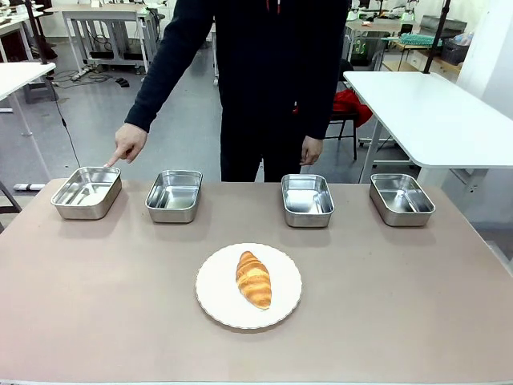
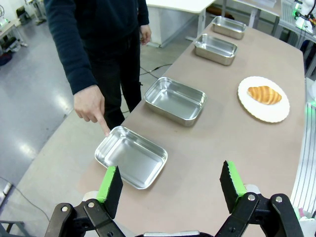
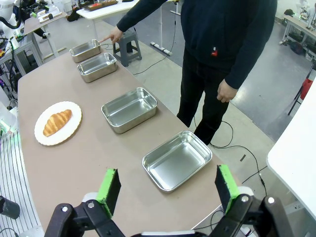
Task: Place the bread in the container.
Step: Place the Butter Roll into the Airtight Container indicated by the human.
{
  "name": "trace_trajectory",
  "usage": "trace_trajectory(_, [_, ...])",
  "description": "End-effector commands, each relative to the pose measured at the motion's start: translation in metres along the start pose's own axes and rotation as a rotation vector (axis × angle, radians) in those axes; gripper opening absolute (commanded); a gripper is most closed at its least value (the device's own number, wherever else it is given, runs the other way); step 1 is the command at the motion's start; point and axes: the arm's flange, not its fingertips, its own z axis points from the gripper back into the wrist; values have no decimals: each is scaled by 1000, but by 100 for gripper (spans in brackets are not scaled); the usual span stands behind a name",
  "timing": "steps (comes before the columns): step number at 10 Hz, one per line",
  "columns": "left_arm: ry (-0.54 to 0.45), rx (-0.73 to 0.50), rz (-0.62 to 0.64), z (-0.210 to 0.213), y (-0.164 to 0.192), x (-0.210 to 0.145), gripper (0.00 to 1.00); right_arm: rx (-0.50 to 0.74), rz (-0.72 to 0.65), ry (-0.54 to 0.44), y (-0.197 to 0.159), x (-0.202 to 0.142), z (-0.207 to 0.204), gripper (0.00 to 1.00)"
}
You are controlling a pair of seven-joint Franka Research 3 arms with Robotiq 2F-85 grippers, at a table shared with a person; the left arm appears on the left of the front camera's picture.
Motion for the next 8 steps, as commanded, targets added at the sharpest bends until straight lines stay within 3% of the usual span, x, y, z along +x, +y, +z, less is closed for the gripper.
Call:
trace_trajectory(1, [0,0,0,0,0,0,100,0,5,-1,1,2,1,100])
trace_trajectory(8, [0,0,0,0,0,0,100,0,5,-1,1,2,1,100])
